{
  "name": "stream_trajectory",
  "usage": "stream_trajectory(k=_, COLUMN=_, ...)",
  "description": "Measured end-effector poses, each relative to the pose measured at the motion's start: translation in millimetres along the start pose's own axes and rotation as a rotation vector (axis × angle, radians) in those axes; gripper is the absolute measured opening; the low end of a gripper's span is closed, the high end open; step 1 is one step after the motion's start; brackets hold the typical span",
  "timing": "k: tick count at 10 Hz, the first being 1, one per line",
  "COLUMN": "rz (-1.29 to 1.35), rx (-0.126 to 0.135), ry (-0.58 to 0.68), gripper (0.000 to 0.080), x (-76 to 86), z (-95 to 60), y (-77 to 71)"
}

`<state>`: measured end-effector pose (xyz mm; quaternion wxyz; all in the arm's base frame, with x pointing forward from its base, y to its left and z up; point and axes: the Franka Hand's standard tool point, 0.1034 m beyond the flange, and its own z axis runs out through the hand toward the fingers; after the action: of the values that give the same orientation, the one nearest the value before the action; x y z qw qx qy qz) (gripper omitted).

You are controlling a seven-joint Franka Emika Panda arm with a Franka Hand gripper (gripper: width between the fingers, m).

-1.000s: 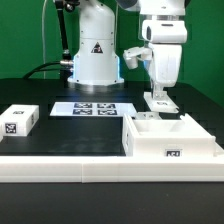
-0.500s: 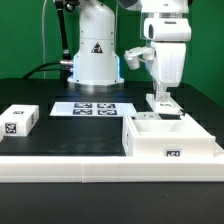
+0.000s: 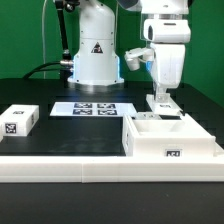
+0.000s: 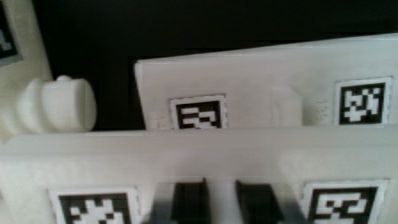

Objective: Assemble cabinet

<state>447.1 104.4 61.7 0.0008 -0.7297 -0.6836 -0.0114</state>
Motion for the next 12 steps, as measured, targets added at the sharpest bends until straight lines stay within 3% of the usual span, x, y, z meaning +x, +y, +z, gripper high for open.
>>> stream_trajectory(k=4, rz=0.004, rx=-0.008, ry=0.004, gripper=0.0071, x=2.1, z=-1.1, y=11.2)
stream_trajectory(k=12, rz=0.009, rx=-0.014, ry=0.006, gripper=0.0071, x=3.3, z=-2.7, y=9.6)
